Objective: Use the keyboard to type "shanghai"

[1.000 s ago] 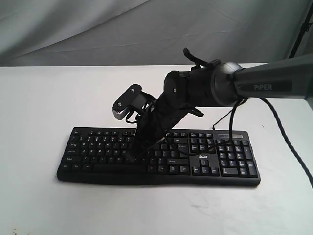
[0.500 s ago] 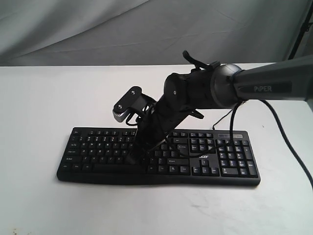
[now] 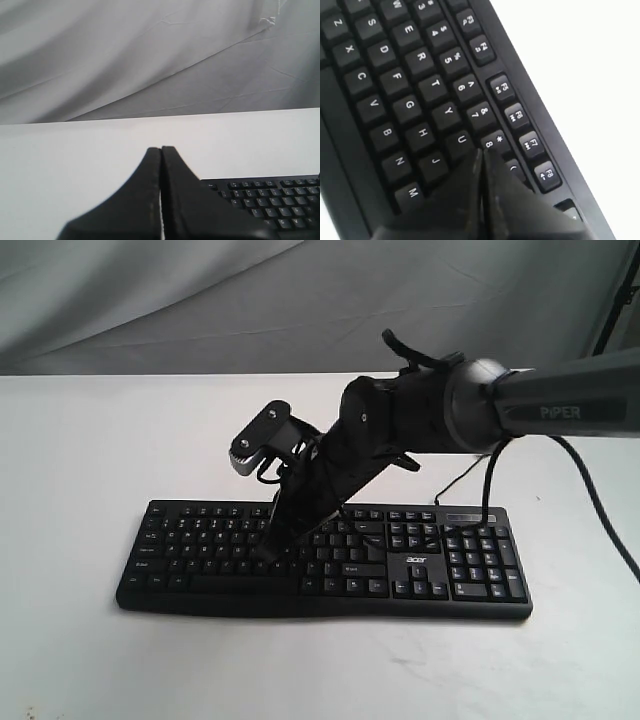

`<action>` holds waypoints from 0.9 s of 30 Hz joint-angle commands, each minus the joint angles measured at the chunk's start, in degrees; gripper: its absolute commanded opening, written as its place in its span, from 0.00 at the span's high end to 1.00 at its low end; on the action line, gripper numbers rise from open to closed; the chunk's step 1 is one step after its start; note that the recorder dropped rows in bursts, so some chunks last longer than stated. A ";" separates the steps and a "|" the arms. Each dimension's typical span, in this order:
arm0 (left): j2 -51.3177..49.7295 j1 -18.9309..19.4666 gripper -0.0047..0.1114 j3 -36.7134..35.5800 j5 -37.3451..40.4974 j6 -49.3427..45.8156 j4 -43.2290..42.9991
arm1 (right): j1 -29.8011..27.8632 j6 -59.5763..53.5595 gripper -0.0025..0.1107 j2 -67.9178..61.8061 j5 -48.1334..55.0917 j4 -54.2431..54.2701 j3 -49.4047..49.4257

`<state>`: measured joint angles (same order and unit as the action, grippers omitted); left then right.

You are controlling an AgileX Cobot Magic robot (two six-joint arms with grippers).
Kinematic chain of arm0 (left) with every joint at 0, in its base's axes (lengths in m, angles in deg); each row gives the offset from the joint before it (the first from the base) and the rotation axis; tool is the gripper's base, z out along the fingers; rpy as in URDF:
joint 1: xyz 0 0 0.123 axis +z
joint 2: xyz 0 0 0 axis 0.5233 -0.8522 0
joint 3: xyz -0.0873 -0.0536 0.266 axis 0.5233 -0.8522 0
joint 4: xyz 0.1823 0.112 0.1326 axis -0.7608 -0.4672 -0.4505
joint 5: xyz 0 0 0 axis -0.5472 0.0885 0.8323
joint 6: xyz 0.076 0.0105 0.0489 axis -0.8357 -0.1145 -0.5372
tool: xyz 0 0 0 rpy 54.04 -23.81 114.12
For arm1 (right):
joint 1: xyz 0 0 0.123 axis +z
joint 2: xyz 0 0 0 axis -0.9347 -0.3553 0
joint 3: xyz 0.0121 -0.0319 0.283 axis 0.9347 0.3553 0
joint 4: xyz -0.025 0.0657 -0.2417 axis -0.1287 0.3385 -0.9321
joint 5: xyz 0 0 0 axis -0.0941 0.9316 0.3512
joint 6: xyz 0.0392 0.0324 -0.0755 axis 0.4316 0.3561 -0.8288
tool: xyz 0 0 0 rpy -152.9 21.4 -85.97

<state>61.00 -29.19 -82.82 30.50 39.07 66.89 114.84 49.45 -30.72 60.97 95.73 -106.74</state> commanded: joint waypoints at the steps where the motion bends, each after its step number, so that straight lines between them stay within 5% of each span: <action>1: 0.14 -0.37 0.96 -0.10 -0.34 0.15 0.00 | -0.28 -0.55 0.98 2.24 0.16 -0.61 0.17; 5: 0.14 -0.37 0.96 -0.10 -0.34 0.15 0.00 | -0.40 -0.03 0.98 7.91 -0.84 -1.57 4.41; 15: 0.14 -0.37 0.96 -0.10 -0.34 0.15 0.00 | 0.25 4.84 0.98 55.55 -22.35 2.24 43.82; 27: 0.14 -0.37 0.96 -0.10 -0.34 0.15 0.00 | 0.25 4.84 0.98 78.63 -23.29 2.24 47.10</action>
<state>61.00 -29.19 -82.82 30.50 39.07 66.89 114.84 53.86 45.28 38.53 97.87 -60.05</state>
